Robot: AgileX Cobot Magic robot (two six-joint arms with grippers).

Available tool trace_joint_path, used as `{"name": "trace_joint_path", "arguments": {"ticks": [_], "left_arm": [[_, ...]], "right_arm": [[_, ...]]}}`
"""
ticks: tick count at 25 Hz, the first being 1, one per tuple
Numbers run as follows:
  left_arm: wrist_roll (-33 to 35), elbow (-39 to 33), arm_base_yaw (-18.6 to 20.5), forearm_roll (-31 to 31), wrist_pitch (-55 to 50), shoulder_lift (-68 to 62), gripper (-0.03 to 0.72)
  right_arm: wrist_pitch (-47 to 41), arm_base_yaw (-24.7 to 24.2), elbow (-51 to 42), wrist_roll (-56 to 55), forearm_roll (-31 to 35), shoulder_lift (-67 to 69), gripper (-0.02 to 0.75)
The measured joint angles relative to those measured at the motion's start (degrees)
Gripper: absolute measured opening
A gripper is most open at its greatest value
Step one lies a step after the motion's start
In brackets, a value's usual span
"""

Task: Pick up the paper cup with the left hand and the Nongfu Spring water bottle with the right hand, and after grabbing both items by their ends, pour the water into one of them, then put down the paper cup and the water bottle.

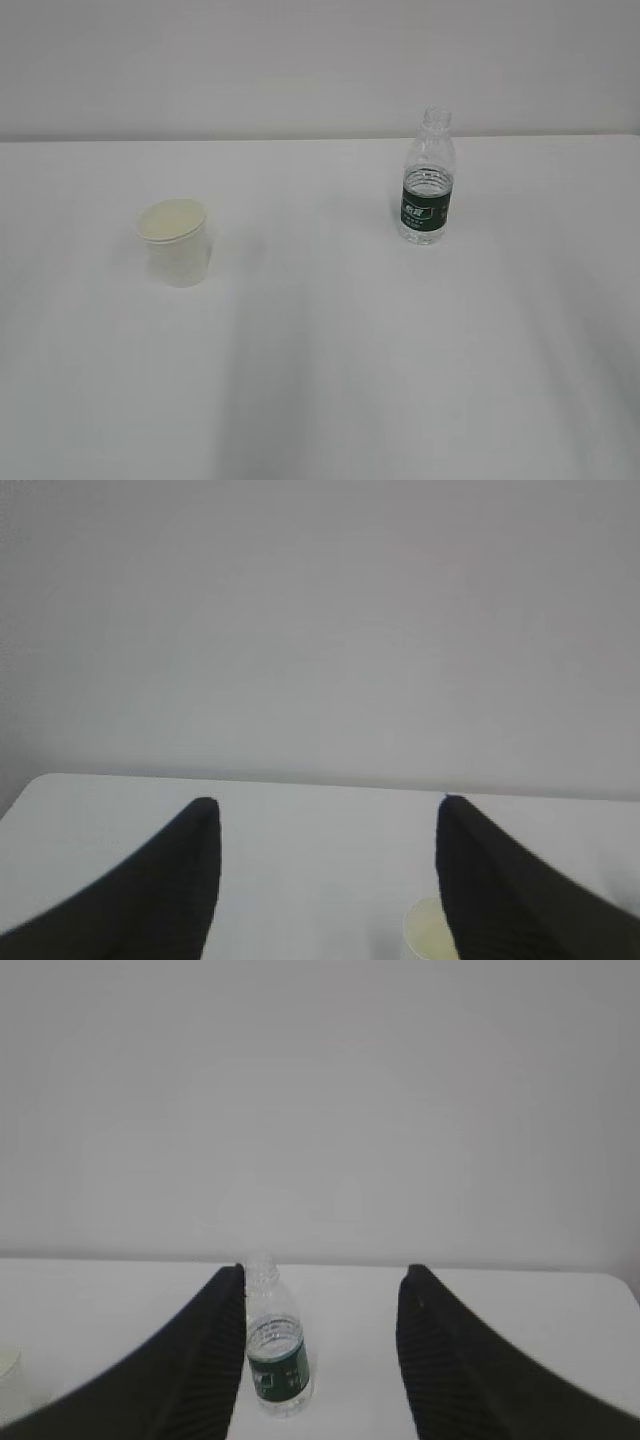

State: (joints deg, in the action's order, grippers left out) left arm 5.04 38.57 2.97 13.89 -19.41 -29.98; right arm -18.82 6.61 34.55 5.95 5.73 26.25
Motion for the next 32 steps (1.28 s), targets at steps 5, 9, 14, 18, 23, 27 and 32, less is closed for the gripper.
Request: {"name": "trace_joint_path", "arguments": {"ticks": [5, 9, 14, 18, 23, 27, 32], "left_arm": [[0.00, -5.78, 0.00, 4.28, 9.78, -2.50, 0.480], [-0.12, -12.43, 0.00, 5.97, 17.06, -3.01, 0.476], [-0.12, -16.55, 0.00, 2.65, 18.96, -3.01, 0.474], [-0.12, -17.33, -2.02, -2.34, 19.10, -3.24, 0.474], [-0.12, -17.33, -8.54, -4.15, 19.95, -7.12, 0.473], [-0.12, -17.33, -14.50, -3.46, 26.20, -13.60, 0.465], [-0.12, -17.33, -19.52, -0.69, 34.49, -23.00, 0.461]], "right_arm": [[5.41, 0.00, 0.00, 0.20, 0.12, 4.45, 0.373], [11.41, 0.00, -3.48, 0.20, 0.22, 8.19, 0.373], [18.39, 0.00, -8.09, 0.20, 0.22, 11.90, 0.372], [20.03, 0.00, -8.98, 0.24, 0.22, 13.24, 0.372], [21.14, 0.67, -10.17, 0.24, 0.00, 14.28, 0.372], [24.56, 5.60, -12.22, 0.24, 0.00, 16.07, 0.372], [31.39, 10.39, -14.05, -0.03, -0.34, 20.78, 0.372]]}}
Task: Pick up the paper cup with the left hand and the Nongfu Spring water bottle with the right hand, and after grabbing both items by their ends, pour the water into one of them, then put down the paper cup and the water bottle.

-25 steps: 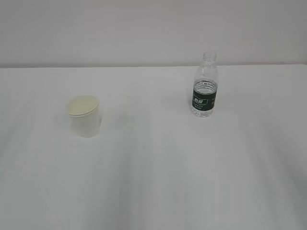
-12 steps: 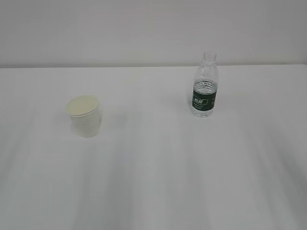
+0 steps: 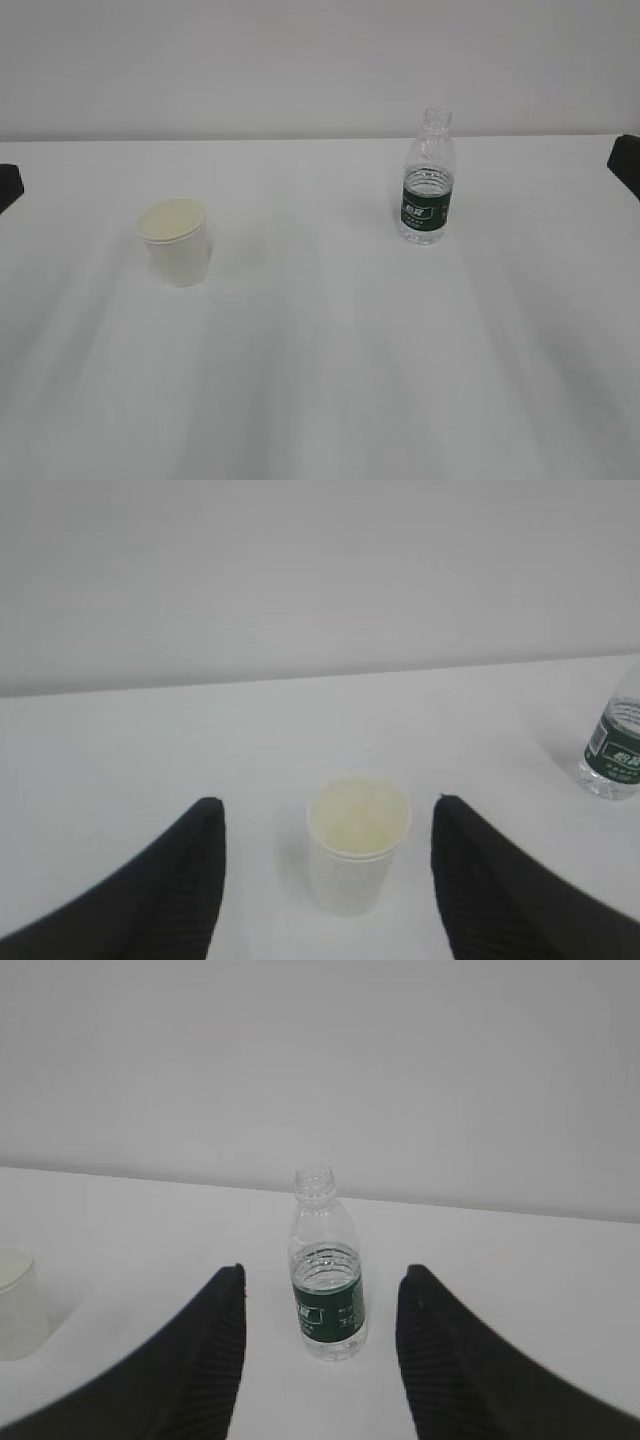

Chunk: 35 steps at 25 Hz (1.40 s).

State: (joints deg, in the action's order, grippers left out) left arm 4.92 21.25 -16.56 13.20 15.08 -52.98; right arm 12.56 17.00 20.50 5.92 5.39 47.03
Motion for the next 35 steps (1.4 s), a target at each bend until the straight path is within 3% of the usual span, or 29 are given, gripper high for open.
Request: {"name": "trace_joint_path", "arguments": {"ticks": [4, 10, 14, 21, 28, 35], "left_arm": [[-0.10, 0.00, -1.06, 1.30, 6.30, -6.57, 0.452], [-2.70, -2.43, -1.04, 0.68, 17.95, -13.98, 0.450], [-9.49, -7.96, -1.04, -5.06, 28.02, -18.42, 0.450], [-11.08, -10.70, -1.04, -15.51, 38.21, -24.87, 0.450], [-11.12, -10.70, -1.04, -19.02, 45.69, -32.41, 0.450], [-11.21, -10.14, -1.04, -22.32, 50.06, -46.60, 0.450]], "right_arm": [[6.75, 0.22, -1.57, -2.23, -1.30, 3.64, 0.372], [16.62, 0.22, -4.83, -9.35, -8.53, 11.05, 0.372], [25.48, 0.22, -6.37, -11.60, -10.24, 16.74, 0.372], [38.38, 0.22, -7.81, -12.18, -12.52, 26.30, 0.371], [50.51, 0.22, -7.89, -12.19, -12.75, 37.20, 0.371], [52.31, 0.22, -7.44, -8.82, -12.75, 46.21, 0.372]]}}
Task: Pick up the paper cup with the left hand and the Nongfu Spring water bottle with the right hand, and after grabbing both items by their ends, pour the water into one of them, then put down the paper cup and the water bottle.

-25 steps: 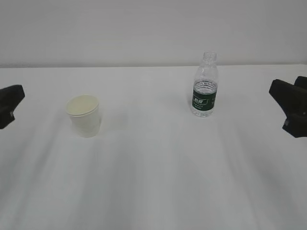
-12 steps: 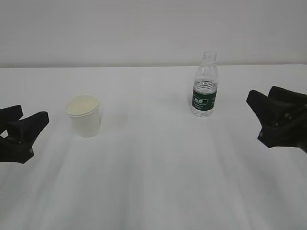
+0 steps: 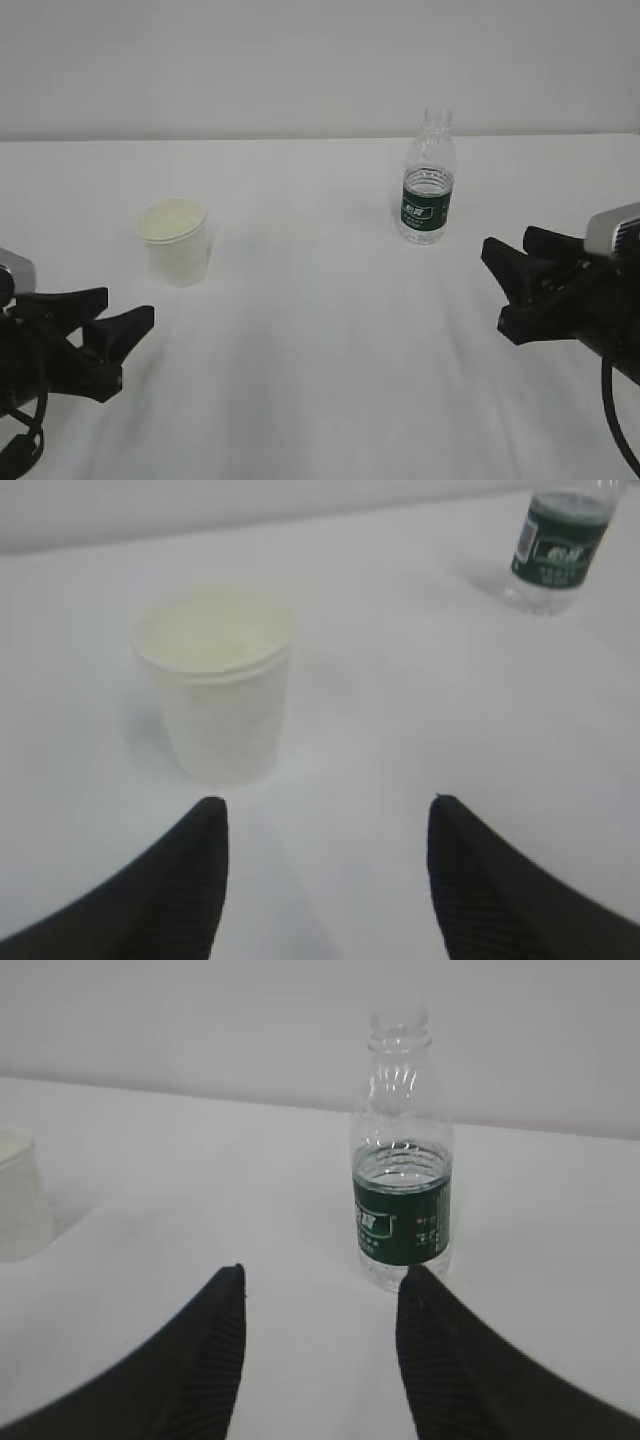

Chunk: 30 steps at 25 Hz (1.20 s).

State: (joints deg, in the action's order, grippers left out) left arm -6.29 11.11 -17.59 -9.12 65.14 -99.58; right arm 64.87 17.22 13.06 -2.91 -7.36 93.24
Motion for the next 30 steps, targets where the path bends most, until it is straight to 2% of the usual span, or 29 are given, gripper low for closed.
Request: {"name": "trace_joint_path", "arguments": {"ticks": [5, 13, 30], "left_arm": [[0.00, 0.48, 0.00, -1.62, 0.14, -6.75, 0.451], [0.00, 0.61, 0.00, -1.82, 0.43, -8.48, 0.452], [0.00, 0.69, 0.00, -1.96, 0.43, -8.50, 0.450]], "right_arm": [[0.31, 0.00, 0.10, 2.91, 0.00, 2.61, 0.417], [0.44, 0.00, 2.47, 3.41, 3.40, 8.61, 0.549], [0.57, 0.00, 22.91, 3.75, 3.24, 28.94, 0.658]]}}
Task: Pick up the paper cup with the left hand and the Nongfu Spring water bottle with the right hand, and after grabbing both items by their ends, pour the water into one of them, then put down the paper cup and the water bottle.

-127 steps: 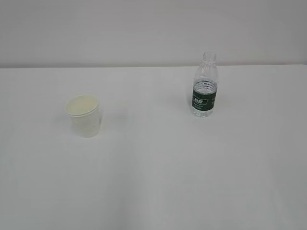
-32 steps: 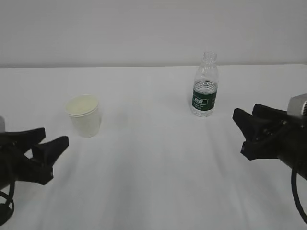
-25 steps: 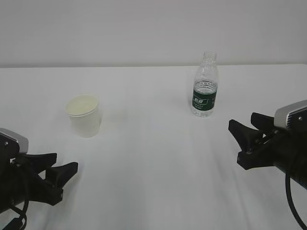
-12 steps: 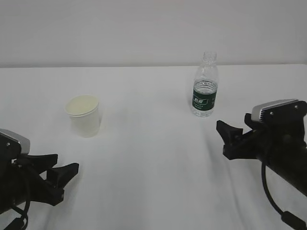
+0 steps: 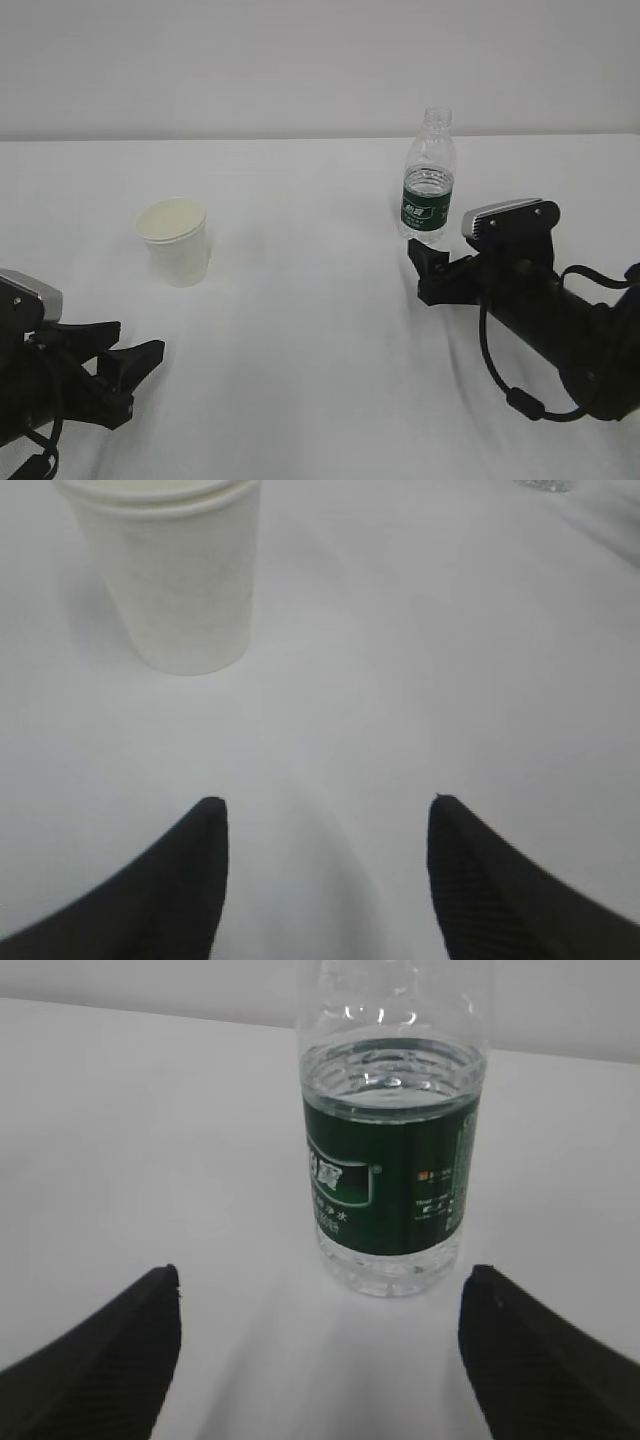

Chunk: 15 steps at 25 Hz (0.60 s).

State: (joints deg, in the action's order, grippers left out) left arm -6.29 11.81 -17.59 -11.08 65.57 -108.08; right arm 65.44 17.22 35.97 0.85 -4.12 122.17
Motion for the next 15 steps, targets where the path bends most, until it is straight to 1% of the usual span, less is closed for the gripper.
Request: {"name": "trace_joint_path", "arguments": {"ticks": [3, 11, 15], "left_arm": [[0.00, 0.00, 0.00, 0.00, 0.00, 0.00, 0.450], [0.00, 0.00, 0.00, 0.00, 0.06, 0.00, 0.450], [0.00, 0.00, 0.00, 0.00, 0.06, 0.00, 0.450]], "right_arm": [[0.00, 0.00, 2.72, 0.00, 0.70, 2.23, 0.661], [0.02, 0.00, 7.21, 0.31, 5.37, 4.59, 0.661], [0.12, 0.00, 10.23, 0.31, 5.74, 6.35, 0.661]]}}
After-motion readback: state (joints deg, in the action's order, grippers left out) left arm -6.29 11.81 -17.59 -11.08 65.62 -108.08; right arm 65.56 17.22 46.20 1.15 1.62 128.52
